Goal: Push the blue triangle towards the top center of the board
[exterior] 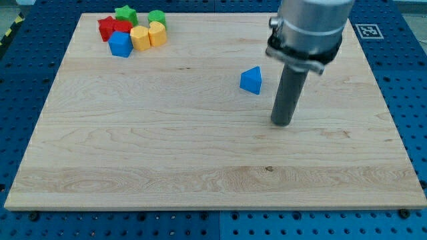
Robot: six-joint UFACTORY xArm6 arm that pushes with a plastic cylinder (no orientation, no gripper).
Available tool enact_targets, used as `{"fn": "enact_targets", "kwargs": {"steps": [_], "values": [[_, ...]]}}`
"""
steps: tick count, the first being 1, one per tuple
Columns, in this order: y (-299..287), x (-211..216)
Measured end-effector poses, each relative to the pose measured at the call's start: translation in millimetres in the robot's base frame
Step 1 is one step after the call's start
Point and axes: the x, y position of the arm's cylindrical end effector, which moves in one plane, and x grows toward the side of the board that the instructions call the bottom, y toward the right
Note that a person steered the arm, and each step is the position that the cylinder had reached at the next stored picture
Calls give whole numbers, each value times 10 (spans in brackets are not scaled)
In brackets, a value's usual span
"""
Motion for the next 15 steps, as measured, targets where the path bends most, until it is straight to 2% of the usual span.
{"fn": "enact_targets", "kwargs": {"steps": [1, 3, 5, 6, 7, 8, 9, 10, 11, 12, 14, 15], "values": [[-315, -253], [14, -1306], [-51, -899], [-147, -1269], [-151, -1827], [-147, -1707], [-261, -1279], [-510, -1390], [-461, -1850], [-428, -2113], [-428, -2164], [-428, -2356]]}}
